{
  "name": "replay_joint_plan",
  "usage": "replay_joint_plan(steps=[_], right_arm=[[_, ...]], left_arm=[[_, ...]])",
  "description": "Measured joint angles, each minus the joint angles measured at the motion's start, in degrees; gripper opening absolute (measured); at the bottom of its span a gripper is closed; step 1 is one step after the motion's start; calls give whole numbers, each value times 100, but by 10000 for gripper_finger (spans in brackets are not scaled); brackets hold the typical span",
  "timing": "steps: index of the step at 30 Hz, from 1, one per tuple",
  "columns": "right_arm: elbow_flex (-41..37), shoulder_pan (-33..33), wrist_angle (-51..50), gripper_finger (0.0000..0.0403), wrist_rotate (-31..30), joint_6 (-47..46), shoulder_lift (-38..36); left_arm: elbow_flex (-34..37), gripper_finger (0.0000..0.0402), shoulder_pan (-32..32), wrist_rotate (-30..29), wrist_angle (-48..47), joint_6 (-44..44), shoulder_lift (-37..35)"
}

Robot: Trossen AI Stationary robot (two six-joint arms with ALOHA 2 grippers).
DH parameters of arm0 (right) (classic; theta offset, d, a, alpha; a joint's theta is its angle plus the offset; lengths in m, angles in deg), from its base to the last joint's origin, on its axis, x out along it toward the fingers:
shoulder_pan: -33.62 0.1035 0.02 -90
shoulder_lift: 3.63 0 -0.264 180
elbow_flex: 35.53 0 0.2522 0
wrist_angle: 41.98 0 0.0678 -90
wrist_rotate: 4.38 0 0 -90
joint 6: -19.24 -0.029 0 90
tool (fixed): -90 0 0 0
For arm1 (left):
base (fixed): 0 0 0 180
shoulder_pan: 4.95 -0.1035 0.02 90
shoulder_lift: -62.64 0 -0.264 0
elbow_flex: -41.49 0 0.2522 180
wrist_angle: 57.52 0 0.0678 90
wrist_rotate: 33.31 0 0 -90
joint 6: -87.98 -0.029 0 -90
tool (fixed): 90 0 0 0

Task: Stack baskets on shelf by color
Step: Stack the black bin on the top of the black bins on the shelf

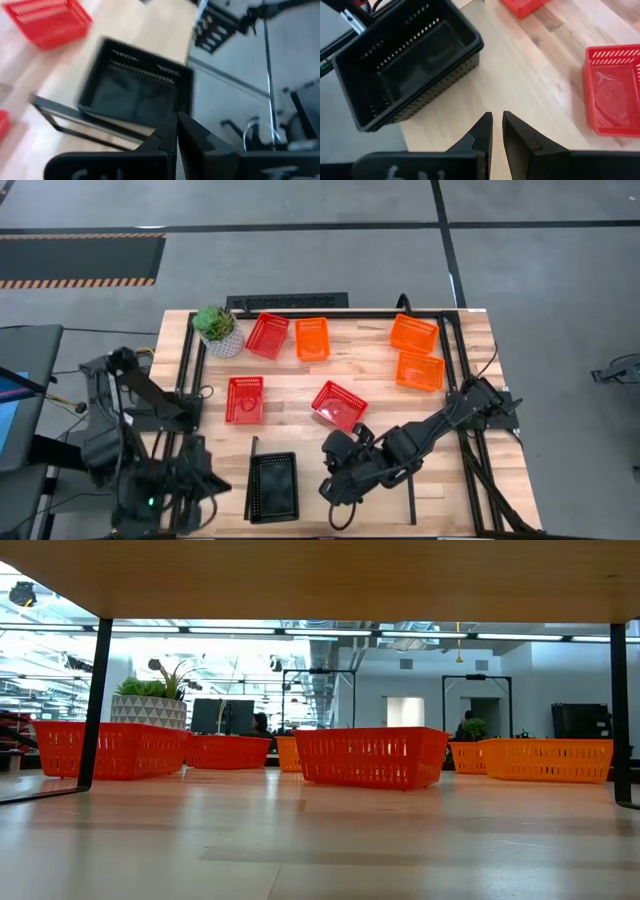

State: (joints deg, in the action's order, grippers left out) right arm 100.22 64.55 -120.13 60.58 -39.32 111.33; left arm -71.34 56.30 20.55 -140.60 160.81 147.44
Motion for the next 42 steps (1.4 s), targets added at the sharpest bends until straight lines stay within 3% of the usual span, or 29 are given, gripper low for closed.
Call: replay_joint_plan(steps=[10,20,33,42], right_arm=[[0,-67,62,62,202,35,-53],[-44,100,527,62,378,13,-16],[-46,251,727,62,369,416,53],[-46,289,577,62,393,811,54]], left_arm=[[-303,0,299,535,320,-539,522],[-303,0,402,325,588,-1420,826],[-295,0,-106,173,1764,-1407,1934],[-303,0,-351,441,1878,-929,2280]])
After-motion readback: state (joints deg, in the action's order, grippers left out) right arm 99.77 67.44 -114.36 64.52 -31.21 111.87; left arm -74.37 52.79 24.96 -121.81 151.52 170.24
